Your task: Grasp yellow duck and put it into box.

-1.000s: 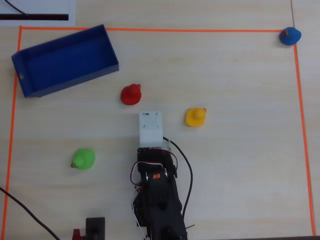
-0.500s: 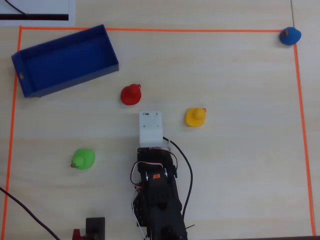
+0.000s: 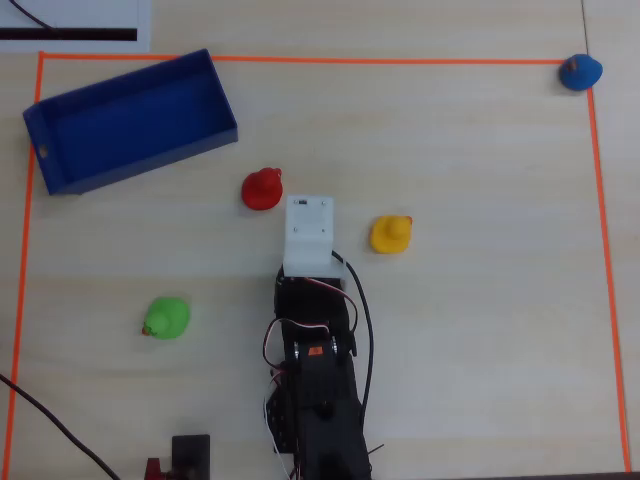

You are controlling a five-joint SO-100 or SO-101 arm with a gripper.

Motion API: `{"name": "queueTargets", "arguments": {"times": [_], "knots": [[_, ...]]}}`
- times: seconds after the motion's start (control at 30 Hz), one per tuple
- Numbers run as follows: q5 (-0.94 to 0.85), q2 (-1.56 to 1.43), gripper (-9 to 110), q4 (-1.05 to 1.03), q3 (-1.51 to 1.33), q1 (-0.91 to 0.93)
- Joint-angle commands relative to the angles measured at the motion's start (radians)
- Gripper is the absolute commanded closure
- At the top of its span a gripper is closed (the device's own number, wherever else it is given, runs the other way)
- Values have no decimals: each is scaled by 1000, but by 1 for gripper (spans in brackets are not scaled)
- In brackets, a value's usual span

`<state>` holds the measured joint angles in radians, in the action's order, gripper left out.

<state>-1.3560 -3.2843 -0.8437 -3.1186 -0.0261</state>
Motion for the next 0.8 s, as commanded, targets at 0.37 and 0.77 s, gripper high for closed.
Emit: {"name": "queueTargets", "arguments": {"times": [0.37,0.77], "knots": [[-8,621,101,1351,51,433],[-259,1042,83,1416,41,684]]}}
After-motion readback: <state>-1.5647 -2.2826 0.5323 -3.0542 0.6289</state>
